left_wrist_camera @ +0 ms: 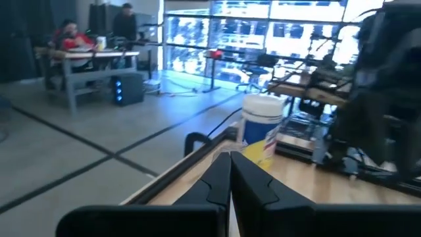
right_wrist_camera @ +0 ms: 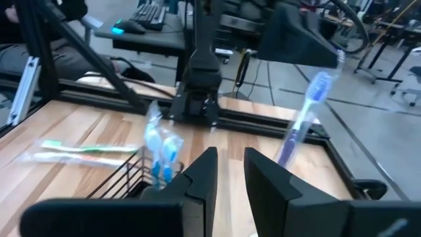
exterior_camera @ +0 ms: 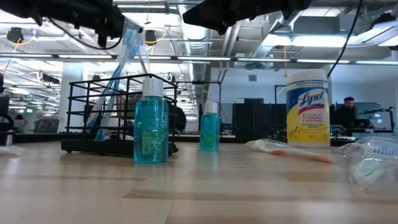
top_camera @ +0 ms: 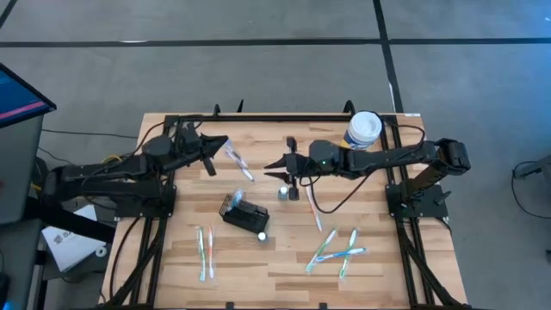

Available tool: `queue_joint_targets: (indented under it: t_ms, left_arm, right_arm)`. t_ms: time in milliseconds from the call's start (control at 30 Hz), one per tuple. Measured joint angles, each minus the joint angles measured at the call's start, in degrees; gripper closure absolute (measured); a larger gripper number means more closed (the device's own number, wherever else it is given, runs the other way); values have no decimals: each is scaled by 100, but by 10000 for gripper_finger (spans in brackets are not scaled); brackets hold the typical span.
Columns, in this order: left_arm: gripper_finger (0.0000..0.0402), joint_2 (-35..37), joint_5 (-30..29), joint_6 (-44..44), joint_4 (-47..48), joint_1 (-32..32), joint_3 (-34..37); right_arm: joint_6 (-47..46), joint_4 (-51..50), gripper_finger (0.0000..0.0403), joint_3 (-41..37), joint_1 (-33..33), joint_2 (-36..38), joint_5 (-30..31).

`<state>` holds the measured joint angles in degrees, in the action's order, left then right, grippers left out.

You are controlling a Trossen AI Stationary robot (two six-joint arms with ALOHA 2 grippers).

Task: Pick & Place toothbrushing station
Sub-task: Put the left purple toothbrush into the right compartment of the wire organizer

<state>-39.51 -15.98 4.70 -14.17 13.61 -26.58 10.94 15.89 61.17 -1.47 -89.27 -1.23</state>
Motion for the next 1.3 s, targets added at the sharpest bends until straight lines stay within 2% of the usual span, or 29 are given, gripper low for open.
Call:
queue_joint_targets:
  t_ms: [333,700,867,1033,1300]
  left_arm:
    - [401,-1156,-54,-474,6,-682,-1117]
    - [401,-2241,-180,-663,4,-1108,-1889]
    - [401,-2538,-180,-723,-43,-1236,-2049]
    - [401,-2710,-207,-744,-138,-1272,-2154]
    - [401,-2699,-207,-745,-262,-1324,-2175]
  right_arm:
    - [-163,97,327,0,-276,0,0]
    - [-195,117,221,0,-396,0,-2]
    - [-195,326,190,0,-396,0,-2]
    - [-195,392,185,0,-378,0,-2]
    - [-195,398,209,0,-376,0,-2]
